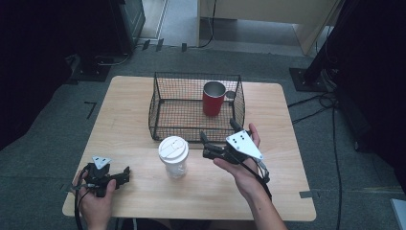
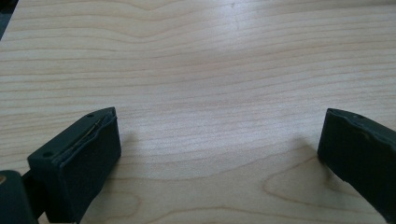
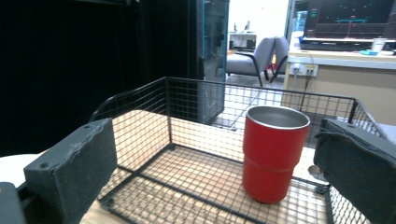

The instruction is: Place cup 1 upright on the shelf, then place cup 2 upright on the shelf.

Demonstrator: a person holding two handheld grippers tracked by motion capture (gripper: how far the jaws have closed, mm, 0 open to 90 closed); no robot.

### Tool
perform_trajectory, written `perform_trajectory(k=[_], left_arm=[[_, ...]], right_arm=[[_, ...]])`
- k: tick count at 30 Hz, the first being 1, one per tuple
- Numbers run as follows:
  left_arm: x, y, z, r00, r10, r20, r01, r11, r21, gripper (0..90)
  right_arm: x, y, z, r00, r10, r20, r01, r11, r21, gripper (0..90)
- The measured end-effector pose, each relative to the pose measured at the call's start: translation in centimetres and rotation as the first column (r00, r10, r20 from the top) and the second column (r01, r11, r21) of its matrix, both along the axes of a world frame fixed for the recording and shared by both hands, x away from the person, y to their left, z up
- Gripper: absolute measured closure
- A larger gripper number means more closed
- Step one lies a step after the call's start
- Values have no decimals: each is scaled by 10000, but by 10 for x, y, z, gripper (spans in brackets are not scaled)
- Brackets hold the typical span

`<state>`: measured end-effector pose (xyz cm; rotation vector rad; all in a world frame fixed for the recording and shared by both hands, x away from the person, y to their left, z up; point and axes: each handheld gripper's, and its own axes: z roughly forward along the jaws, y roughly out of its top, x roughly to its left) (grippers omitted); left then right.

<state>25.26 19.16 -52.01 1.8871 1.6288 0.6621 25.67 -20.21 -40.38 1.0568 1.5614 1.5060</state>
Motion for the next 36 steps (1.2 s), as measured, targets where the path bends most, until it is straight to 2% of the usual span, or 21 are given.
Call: perform_trajectory(k=[9, 25, 36], left_arm=[[0, 0, 0, 10000, 14, 40, -14, 10000, -12, 1], [0, 0, 0, 10000, 15, 44, -15, 10000, -12, 1], [0, 0, 0, 10000, 2, 30, -2, 10000, 6, 1]], right_arm=[[-23, 8, -11, 9991, 412, -81, -412, 9991, 34, 0], [-51, 16, -36, 9937, 1064, -342, -1053, 9939, 313, 0], [-54, 33, -50, 9867, 1510, -604, -1492, 9882, 335, 0]])
